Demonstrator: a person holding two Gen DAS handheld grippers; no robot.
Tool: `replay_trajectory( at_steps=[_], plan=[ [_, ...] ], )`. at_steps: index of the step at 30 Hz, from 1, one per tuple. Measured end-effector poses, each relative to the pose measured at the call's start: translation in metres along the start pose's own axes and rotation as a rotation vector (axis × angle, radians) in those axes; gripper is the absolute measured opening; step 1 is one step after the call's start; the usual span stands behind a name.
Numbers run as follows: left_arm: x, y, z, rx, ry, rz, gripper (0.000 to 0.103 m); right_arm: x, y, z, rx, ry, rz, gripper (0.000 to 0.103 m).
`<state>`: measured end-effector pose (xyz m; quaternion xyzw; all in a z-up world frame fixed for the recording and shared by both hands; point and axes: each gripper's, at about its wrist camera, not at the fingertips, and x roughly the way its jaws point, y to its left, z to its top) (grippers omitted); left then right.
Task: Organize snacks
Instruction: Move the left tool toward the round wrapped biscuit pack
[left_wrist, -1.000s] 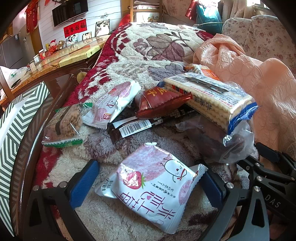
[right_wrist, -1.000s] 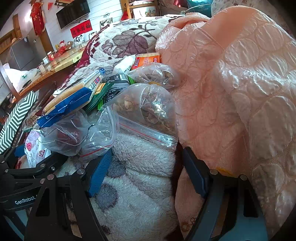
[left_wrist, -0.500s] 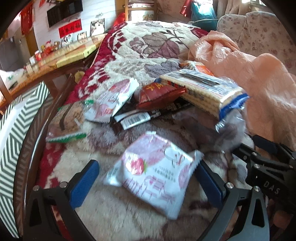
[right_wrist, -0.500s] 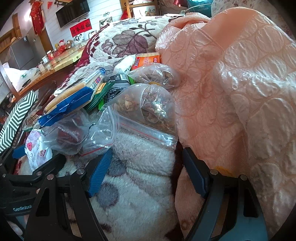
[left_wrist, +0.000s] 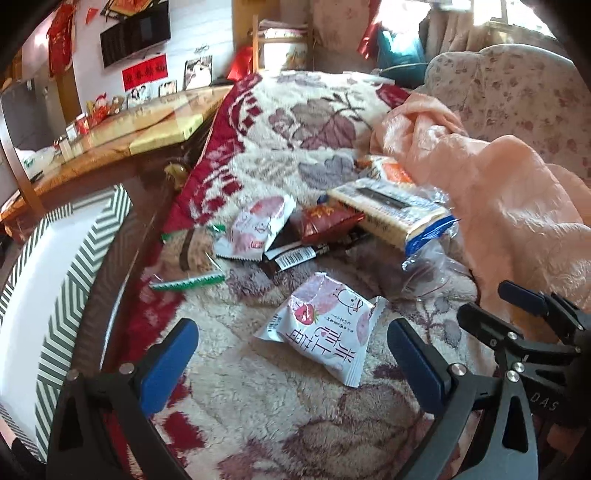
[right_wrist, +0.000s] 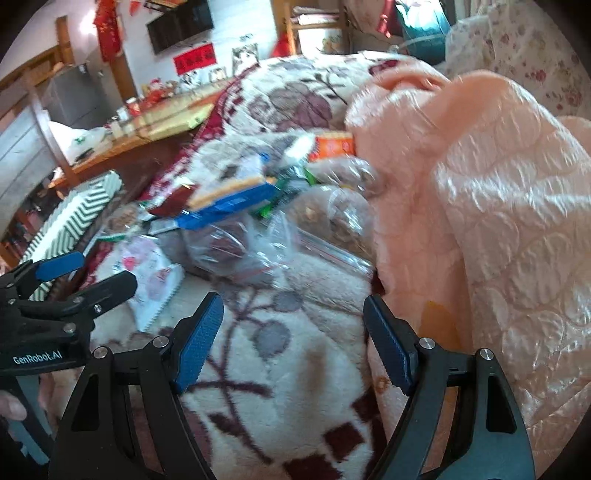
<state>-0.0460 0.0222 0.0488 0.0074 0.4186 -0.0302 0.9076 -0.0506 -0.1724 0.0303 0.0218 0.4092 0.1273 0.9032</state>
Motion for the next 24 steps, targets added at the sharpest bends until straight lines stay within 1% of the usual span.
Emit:
replay_trajectory(
  at_steps=[4, 8, 11, 19, 24],
  plan=[
    [-0.003, 0.006, 0.002, -0.019, -0.01, -0.024, 0.103, -0.005, 0.014, -0.001, -0.065, -0.019, 0.023, 0.079],
    [0.001, 0.012, 0.004, -0.043, 0.004, -0.029, 0.103, -0.008, 0.021, -0.001, -0.097, -0.03, 0.033, 0.079],
    [0.002, 0.014, 0.003, -0.047, 0.006, -0.022, 0.103, -0.008, 0.021, -0.001, -0.093, -0.029, 0.038, 0.079],
    [0.005, 0.018, 0.002, -0.059, 0.018, -0.017, 0.103, 0.0, 0.017, 0.0, -0.07, 0.012, 0.041, 0.079],
    [0.006, 0.02, 0.002, -0.065, 0.022, -0.016, 0.103, 0.002, 0.021, -0.001, -0.082, 0.024, 0.045, 0.079]
  ],
)
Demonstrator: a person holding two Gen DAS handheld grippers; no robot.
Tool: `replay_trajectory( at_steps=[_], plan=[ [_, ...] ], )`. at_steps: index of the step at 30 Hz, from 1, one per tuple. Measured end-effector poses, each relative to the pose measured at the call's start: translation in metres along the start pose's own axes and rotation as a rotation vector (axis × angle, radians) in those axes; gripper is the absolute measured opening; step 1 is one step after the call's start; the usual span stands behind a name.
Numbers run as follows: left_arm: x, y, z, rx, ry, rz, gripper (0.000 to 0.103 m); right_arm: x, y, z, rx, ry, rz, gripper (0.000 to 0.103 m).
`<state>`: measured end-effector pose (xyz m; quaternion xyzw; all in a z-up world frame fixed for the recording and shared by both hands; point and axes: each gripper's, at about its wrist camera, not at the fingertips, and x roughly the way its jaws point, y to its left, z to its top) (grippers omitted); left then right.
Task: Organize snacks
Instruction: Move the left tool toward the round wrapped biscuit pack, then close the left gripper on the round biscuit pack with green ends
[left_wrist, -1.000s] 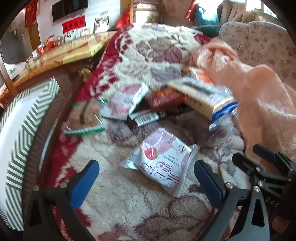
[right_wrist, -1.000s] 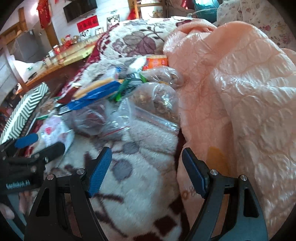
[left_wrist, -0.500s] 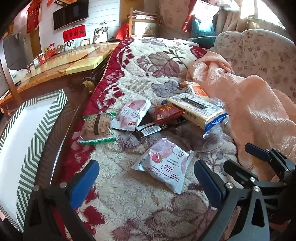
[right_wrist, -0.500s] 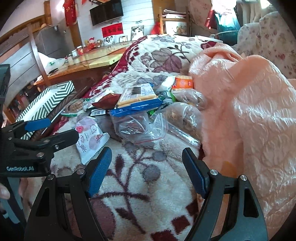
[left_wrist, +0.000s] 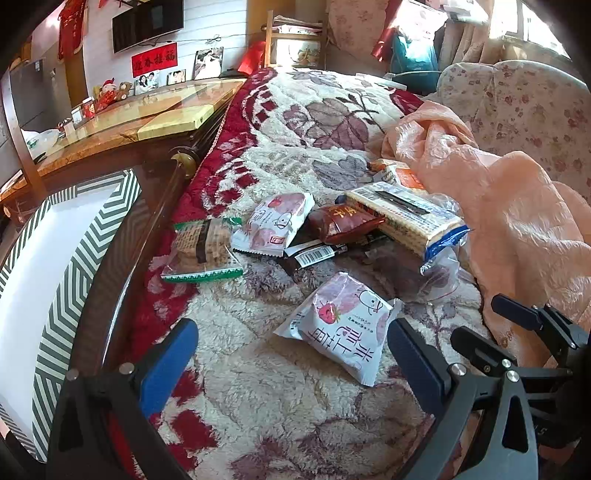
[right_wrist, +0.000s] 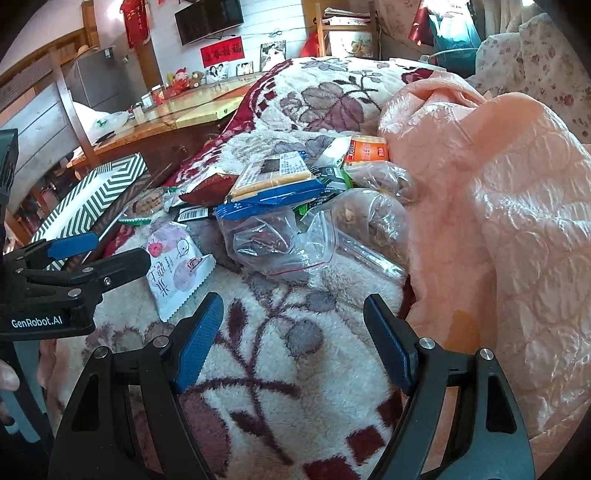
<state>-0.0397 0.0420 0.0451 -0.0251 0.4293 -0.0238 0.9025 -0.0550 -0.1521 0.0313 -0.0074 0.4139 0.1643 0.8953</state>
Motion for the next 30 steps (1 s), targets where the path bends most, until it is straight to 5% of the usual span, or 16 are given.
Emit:
replay_trajectory(
  at_steps=[15, 24, 30],
  plan=[
    [-0.003, 0.017, 0.013, -0.011, 0.009, 0.013, 0.103, 0.003, 0.011, 0.001, -0.049, 0.023, 0.018, 0.079],
    [0.002, 0.081, 0.033, -0.229, 0.052, -0.012, 0.103, 0.007, 0.038, 0.001, -0.164, 0.053, 0.067, 0.079],
    [0.015, 0.091, 0.047, -0.241, 0.086, -0.014, 0.103, 0.009, 0.053, 0.006, -0.222, 0.059, 0.088, 0.079]
  ],
)
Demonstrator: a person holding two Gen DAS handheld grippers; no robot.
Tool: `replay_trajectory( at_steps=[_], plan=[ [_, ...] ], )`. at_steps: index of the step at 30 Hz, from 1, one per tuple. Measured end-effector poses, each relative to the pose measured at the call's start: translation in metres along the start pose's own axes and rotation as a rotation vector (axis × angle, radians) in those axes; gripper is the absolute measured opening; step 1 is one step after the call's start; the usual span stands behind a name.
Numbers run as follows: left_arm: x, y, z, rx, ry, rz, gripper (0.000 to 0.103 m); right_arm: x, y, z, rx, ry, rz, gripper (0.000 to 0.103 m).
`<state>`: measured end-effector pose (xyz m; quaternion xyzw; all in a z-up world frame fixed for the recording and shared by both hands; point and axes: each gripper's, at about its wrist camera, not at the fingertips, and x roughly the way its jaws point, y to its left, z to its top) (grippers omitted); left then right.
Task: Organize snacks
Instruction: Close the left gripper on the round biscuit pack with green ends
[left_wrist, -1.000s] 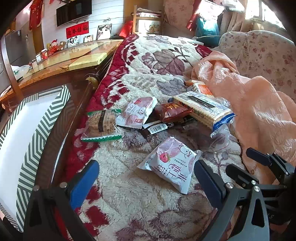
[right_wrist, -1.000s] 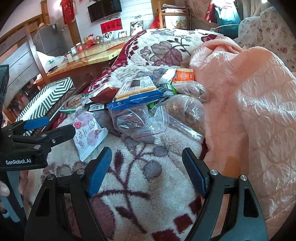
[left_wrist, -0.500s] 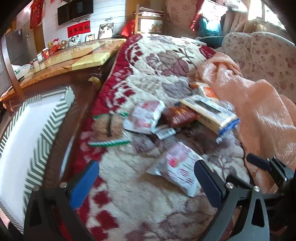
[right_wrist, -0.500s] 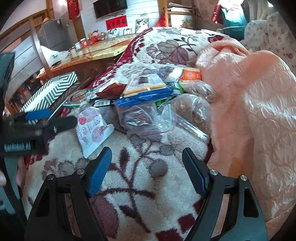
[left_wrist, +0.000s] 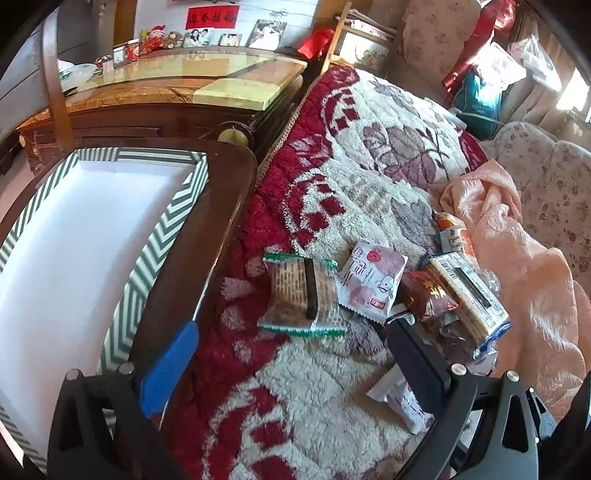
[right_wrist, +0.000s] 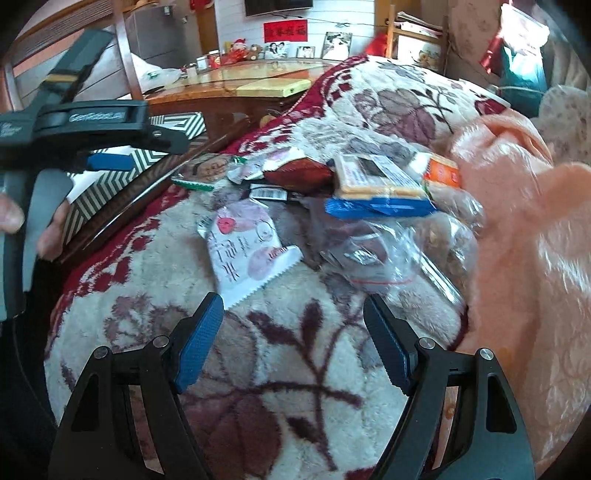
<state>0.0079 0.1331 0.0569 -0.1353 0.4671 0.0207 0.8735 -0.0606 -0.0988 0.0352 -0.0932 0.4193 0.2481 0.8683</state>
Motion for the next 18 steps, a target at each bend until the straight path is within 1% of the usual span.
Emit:
replay_trajectory(
  at_steps=[5, 9, 12, 15, 18],
  plan=[
    [0.02, -0.009, 0.008, 0.046, 0.046, 0.021, 0.103, 0.002, 0.001, 0.008, 0.017, 0.013, 0.029, 0.079],
    [0.035, -0.014, 0.016, 0.056, 0.084, 0.042, 0.103, 0.009, 0.002, 0.016, 0.022, 0.032, 0.048, 0.079],
    [0.044, -0.018, 0.017, 0.08, 0.112, 0.054, 0.103, 0.019, 0.006, 0.023, -0.009, 0.067, 0.062, 0.079],
    [0.051, -0.02, 0.019, 0.11, 0.137, 0.075, 0.103, 0.025, 0.012, 0.03, -0.048, 0.074, 0.074, 0.079],
    [0.058, -0.019, 0.021, 0.115, 0.158, 0.081, 0.103, 0.032, 0.019, 0.036, -0.104, 0.089, 0.066, 0.079]
  ],
)
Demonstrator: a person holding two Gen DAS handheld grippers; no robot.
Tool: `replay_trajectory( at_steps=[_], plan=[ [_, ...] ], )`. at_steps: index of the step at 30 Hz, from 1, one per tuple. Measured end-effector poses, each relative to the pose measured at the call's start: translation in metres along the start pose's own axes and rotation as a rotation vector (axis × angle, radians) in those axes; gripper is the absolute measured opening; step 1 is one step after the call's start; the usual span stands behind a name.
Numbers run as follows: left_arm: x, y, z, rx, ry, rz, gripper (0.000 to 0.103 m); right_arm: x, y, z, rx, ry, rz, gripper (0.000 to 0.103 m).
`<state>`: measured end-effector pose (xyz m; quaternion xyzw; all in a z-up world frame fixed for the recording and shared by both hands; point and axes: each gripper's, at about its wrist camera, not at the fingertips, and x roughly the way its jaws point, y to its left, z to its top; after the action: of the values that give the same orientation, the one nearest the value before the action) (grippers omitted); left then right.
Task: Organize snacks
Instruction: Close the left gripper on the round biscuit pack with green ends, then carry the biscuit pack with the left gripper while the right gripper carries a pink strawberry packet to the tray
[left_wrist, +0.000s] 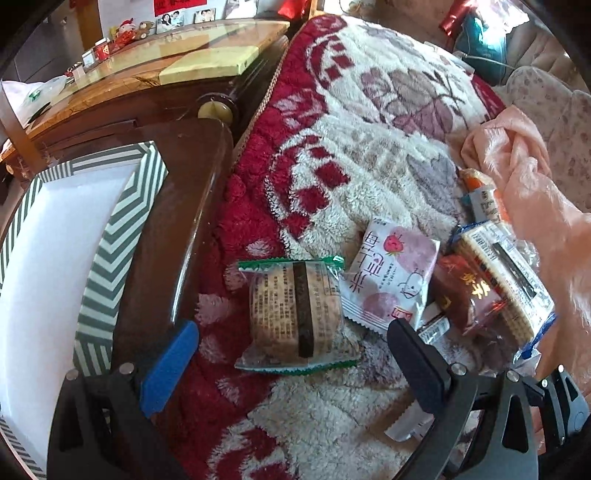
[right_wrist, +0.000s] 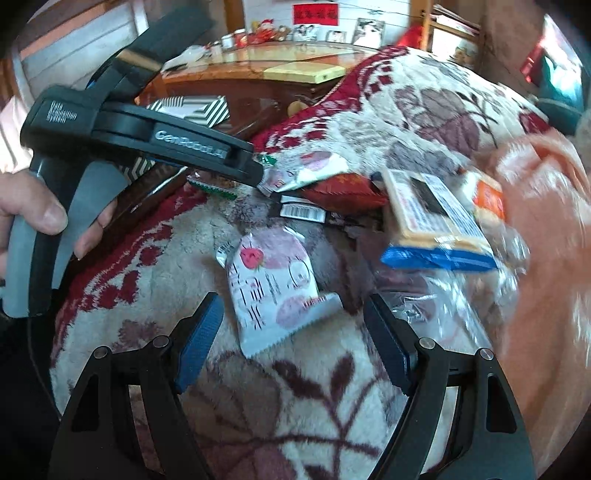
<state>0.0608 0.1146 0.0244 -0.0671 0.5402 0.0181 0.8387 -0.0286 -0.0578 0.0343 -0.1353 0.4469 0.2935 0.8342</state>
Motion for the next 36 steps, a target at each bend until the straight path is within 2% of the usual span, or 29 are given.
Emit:
replay_trajectory(
  at_steps=[7, 8, 9, 10, 12, 15, 16, 21, 25, 33, 36],
  plan=[
    [0.015, 0.0, 0.007, -0.02, 0.051, -0.007, 0.101, 0.016, 0.007, 0.012, -0.109, 0.028, -0.019, 0.079],
    [0.016, 0.0, 0.007, -0.023, 0.058, -0.016, 0.097, 0.019, 0.008, 0.013, -0.113, 0.04, -0.004, 0.079],
    [0.016, -0.001, 0.006, -0.026, 0.061, -0.026, 0.086, 0.021, 0.007, 0.013, -0.113, 0.053, 0.01, 0.075],
    [0.016, 0.0, 0.005, -0.031, 0.059, -0.026, 0.077, 0.023, 0.006, 0.012, -0.11, 0.068, 0.017, 0.066],
    [0.013, 0.001, 0.003, -0.031, 0.044, 0.0, 0.067, 0.021, 0.005, 0.008, -0.106, 0.069, 0.02, 0.063],
    [0.009, 0.007, -0.001, -0.049, 0.031, -0.023, 0.062, 0.017, 0.002, 0.005, -0.082, 0.077, 0.035, 0.059],
    [0.007, 0.009, -0.003, -0.057, 0.026, -0.028, 0.057, 0.015, 0.001, 0.003, -0.072, 0.079, 0.041, 0.059],
    [-0.013, 0.014, -0.013, -0.09, -0.013, -0.06, 0.052, 0.003, -0.002, -0.005, -0.02, 0.078, 0.072, 0.059],
    [-0.025, 0.009, -0.022, -0.057, -0.035, -0.054, 0.052, -0.01, -0.002, -0.009, -0.013, 0.064, 0.075, 0.059],
    [-0.044, 0.006, -0.038, -0.057, -0.059, -0.075, 0.052, -0.021, -0.002, -0.011, -0.003, 0.059, 0.079, 0.059],
    [-0.055, 0.007, -0.042, -0.046, -0.082, -0.058, 0.052, -0.025, 0.001, -0.008, 0.001, 0.05, 0.084, 0.059]
  ],
)
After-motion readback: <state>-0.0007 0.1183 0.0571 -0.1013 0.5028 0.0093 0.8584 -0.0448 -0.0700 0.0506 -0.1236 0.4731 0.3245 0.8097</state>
